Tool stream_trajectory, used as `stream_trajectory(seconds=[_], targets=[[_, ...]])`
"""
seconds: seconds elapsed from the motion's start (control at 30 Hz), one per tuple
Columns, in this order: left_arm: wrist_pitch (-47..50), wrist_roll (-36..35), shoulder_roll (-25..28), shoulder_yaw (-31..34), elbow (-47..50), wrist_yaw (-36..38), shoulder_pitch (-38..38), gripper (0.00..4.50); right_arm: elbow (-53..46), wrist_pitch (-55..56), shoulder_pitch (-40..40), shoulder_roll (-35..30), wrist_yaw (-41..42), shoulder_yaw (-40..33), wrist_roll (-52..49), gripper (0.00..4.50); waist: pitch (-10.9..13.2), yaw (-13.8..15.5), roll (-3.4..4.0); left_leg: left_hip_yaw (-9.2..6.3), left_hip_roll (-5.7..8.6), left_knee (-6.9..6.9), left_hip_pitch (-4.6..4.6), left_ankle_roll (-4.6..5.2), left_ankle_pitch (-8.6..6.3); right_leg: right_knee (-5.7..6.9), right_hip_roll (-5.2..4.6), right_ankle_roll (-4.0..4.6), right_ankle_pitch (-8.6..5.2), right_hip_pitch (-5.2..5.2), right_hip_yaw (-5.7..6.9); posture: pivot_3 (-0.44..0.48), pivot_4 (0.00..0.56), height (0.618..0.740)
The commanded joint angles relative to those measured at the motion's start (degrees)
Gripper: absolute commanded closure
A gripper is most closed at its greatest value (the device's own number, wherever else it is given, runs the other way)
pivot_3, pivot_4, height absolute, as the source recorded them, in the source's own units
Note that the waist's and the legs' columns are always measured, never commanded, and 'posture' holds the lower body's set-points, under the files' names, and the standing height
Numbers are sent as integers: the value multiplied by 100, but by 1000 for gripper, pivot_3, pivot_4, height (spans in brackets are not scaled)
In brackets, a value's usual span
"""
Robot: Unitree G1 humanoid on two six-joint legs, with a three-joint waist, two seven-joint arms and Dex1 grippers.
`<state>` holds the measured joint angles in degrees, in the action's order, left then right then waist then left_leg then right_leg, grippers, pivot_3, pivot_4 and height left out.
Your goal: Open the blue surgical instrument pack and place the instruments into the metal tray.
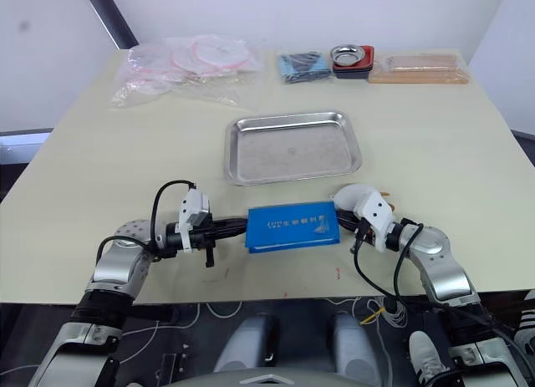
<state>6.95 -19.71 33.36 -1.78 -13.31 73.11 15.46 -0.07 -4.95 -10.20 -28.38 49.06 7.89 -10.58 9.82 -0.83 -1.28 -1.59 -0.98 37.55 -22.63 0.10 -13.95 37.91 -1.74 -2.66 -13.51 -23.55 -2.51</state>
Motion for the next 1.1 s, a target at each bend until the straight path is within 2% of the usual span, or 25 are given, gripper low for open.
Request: stream_trajectory(seconds=[0.03,0.27,0.4,0.5,0.57,0.6,0.63,0.67,0.7,0.73,0.77,0.8,0.83,0.87,0.9,0.97,1.0,1.1], targets=[[19,-189,142,202,9,144,-90,4500,-106,315,95,-50,4,-319,-151,4437,0,-6,0,0,0,0,0,0,0,0,0,0,0,0,0,0,150,740],[247,-501,576,514,334,370,-93,4500,-368,512,585,-349,340,-807,-607,4437,1,1,0,-1,-2,0,-4,0,0,-3,0,0,0,-1,2,0,150,740],[343,-808,935,719,915,684,-196,4500,-642,738,945,-667,1198,-1045,-1218,4437,2,-2,0,0,-4,0,-4,0,0,-4,-1,0,0,-1,1,0,150,740],[282,-782,1061,730,1343,676,-180,4500,-412,1268,934,-950,1899,-876,-1092,3780,6,-2,-1,-2,-7,-1,-7,0,0,-6,2,1,-1,-2,3,0,150,740],[258,-857,1101,751,1608,681,-189,4500,-62,1679,776,-936,2110,-847,-1005,2995,6,-1,-1,1,-5,-1,-5,0,0,-6,0,0,-1,-1,1,0,150,740],[292,-920,1116,766,1719,686,-215,4103,55,1827,702,-903,2155,-840,-982,2521,5,-1,-2,4,-5,-1,-4,0,0,-6,0,-1,0,-1,0,0,150,740],[340,-980,1149,783,1843,705,-261,3887,189,2087,612,-854,2228,-815,-941,2032,5,-2,-2,5,-5,0,-3,0,0,-6,0,-1,0,0,-1,0,150,740],[353,-990,1187,788,1936,719,-299,3784,306,2395,523,-784,2278,-793,-894,1904,6,-9,-2,5,-5,0,-3,0,0,-6,0,-1,0,0,-1,0,150,740],[325,-965,1251,772,2028,758,-347,3092,423,2651,428,-705,2321,-775,-875,1173,6,-11,-1,3,-9,0,-3,0,0,-6,5,0,-1,-1,0,0,150,740],[338,-982,1316,759,2118,814,-395,2952,515,2820,344,-629,2341,-755,-864,964,7,-14,1,5,-10,0,-3,0,0,-6,6,0,-1,-2,-1,0,150,740],[353,-996,1356,756,2182,835,-422,2613,614,3023,249,-542,2306,-739,-813,645,8,-32,0,4,-10,-1,-2,0,0,-4,6,1,-1,-2,-1,0,150,740],[427,-1075,1381,777,2274,812,-447,2124,786,3267,100,-434,2282,-667,-693,125,8,-36,1,4,-16,-1,-2,0,0,-6,12,1,-1,-2,-2,0,150,740],[469,-1134,1401,802,2340,792,-464,1599,965,3552,-39,-348,2259,-588,-544,0,10,-30,4,6,-17,-2,0,0,0,-5,13,1,-1,-2,-3,0,150,740],[516,-1196,1419,829,2404,776,-484,1351,1114,3767,-156,-289,2287,-500,-443,0,10,-21,4,5,-17,-2,-1,0,0,-4,12,1,-1,-2,-2,0,150,740],[545,-1236,1433,845,2444,769,-499,817,1207,3892,-224,-261,2314,-440,-391,0,10,-19,5,7,-16,-1,0,0,0,-4,12,1,-1,-1,-2,0,150,740],[643,-1343,1487,889,2577,787,-581,276,1403,4160,-390,-229,2446,-261,-304,0,11,-3,5,7,-16,-1,0,0,0,-4,11,1,-1,-1,-3,0,150,740],[688,-1392,1519,905,2638,808,-624,120,1506,4312,-475,-221,2497,-170,-254,0,10,-2,4,5,-15,-1,-2,0,0,-5,9,1,-1,-1,-2,0,150,740],[753,-1496,1628,959,2832,894,-789,120,1993,4843,-851,-116,2387,83,174,0,11,-15,6,8,-15,-1,-1,0,0,-5,9,1,-1,-2,-4,0,150,740]])
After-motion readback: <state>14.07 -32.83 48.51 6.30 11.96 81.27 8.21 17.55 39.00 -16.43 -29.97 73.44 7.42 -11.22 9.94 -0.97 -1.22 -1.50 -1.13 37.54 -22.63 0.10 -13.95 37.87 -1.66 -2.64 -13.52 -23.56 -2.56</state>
